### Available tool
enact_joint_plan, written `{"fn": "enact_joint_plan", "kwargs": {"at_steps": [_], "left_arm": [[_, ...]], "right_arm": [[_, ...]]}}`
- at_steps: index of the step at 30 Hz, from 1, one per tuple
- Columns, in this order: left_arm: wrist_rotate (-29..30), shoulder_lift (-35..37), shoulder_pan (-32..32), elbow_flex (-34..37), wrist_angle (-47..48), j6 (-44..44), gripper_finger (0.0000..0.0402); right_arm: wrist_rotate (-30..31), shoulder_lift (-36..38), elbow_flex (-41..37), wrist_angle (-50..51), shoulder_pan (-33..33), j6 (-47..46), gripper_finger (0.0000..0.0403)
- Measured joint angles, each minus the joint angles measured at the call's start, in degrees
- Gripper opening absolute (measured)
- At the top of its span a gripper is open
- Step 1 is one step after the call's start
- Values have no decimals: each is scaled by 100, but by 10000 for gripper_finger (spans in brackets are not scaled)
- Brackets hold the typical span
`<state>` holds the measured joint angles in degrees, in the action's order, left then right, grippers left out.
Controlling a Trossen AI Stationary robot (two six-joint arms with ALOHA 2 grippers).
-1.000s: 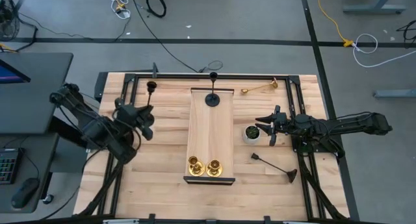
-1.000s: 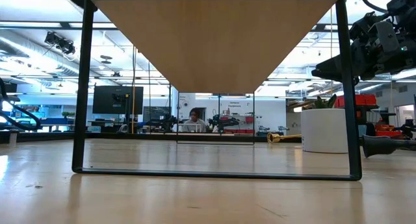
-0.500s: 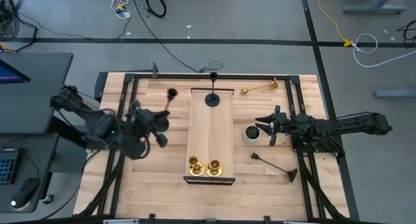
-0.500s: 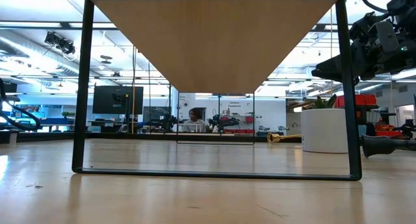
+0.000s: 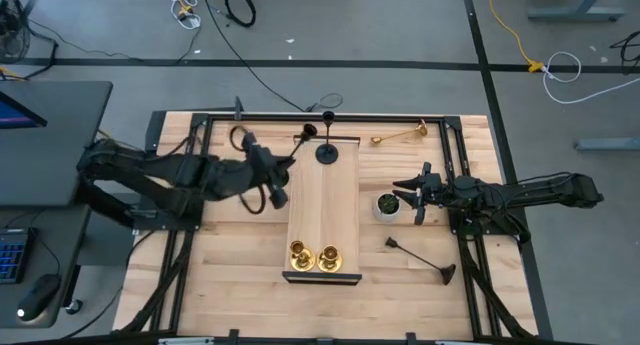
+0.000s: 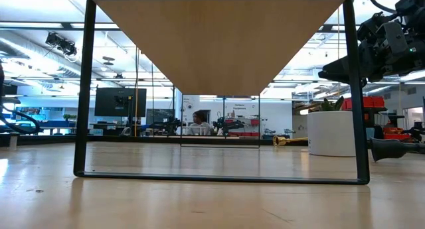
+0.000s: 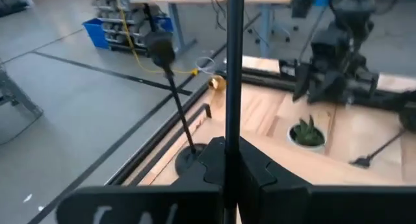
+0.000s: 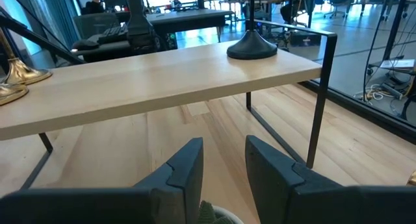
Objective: Pick & Place candle stick holders
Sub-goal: Put the left black candle holder on the shelf aligned with the other black candle holder
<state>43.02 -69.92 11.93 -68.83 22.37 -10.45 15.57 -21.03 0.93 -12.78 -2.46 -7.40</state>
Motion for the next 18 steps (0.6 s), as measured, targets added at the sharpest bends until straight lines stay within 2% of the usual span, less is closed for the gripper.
{"fn": "enact_joint_plan", "kwargs": {"at_steps": [6, 13, 18], "left_arm": [[-767, 211, -902, 816, -838, 267, 10], [-2587, 344, -1928, 1887, -3078, 832, 10], [-3108, 320, -2449, 2455, -3731, 826, 10]], "right_arm": [[0, 2, 1, -1, 0, 0, 114], [0, 1, 2, 0, 0, 0, 114], [0, 2, 2, 0, 1, 0, 114]]}}
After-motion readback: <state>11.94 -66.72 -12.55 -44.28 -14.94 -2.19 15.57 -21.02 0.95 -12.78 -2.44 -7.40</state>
